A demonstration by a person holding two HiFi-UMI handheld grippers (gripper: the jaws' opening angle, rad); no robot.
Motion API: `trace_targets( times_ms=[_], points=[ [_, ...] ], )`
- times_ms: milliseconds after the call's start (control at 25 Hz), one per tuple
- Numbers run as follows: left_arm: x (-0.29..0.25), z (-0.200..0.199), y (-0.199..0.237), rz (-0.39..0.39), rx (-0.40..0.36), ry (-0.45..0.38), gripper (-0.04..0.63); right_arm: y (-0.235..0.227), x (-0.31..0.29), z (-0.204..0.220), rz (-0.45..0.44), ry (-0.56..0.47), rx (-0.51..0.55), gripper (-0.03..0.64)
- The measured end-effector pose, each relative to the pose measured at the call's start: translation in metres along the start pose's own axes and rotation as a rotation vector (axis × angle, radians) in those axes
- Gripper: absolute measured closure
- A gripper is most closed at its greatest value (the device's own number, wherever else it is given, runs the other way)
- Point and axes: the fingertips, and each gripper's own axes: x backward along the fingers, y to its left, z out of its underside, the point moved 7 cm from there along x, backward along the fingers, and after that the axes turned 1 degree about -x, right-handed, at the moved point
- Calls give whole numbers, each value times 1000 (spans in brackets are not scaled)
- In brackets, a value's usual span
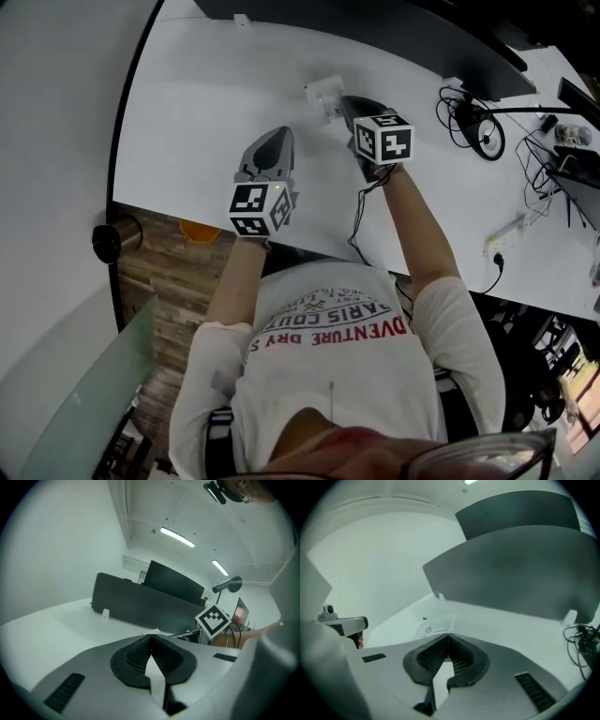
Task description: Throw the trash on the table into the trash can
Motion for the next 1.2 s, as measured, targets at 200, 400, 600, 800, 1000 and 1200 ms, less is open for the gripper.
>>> trace_targets(
  times_ms=[200,400,600,800,1000,1200],
  points=[
    [102,7,54,-247,78,-94,572,123,-33,-12,-227,41,143,591],
    [208,33,122,-482,190,-163,572,261,-66,6,-423,108,276,591],
    [316,72,180,-637,289,-202,572,402,-92,53,-575,185,381,591],
    [403,122,232,-753,378,-190,572,516,-123,118,-682,300,455,591],
    [464,188,285,-828,494,-140,572,596,-169,203,-725,462,517,591],
    [476,279,324,-823,617,-96,572,613,-227,301,-699,534,683,590]
  ],
)
